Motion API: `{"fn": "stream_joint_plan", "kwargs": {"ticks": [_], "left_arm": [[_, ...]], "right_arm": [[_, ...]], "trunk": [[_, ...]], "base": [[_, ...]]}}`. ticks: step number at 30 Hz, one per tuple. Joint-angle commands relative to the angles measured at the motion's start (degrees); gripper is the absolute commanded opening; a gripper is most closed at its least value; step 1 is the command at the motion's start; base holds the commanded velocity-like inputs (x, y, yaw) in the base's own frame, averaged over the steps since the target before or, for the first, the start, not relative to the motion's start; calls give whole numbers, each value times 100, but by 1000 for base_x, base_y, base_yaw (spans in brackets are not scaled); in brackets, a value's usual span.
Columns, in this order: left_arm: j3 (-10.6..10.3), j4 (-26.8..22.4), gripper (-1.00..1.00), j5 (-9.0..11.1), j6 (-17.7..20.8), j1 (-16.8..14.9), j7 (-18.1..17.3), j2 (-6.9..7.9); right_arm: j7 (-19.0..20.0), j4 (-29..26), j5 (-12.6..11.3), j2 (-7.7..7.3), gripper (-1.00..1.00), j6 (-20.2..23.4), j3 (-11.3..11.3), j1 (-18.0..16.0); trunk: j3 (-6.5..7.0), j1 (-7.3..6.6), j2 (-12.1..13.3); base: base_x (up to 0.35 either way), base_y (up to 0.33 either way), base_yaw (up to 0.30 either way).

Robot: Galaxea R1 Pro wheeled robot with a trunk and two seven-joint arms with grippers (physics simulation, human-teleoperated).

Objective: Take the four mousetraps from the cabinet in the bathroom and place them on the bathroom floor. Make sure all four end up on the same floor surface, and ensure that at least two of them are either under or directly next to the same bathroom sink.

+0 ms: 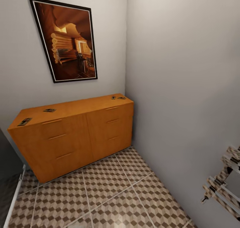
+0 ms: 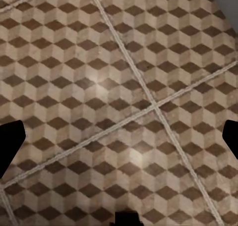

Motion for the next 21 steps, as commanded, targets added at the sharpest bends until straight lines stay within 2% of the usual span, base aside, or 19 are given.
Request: {"fn": "stream_joint_plan", "kwargs": {"ticks": [1,21], "left_arm": [[-2,10,100,2,-20,-5,19,-2],[-2,136,100,2,-20,-5,19,-2]], "right_arm": [[-2,3,-3,-1,100,-18,3,-3],[-2,3,-3,-1,100,-18,2,-5]], "trunk": [[-5,0,-3],[-5,0,-3]], "base": [[0,0,251],[0,0,251]]}}
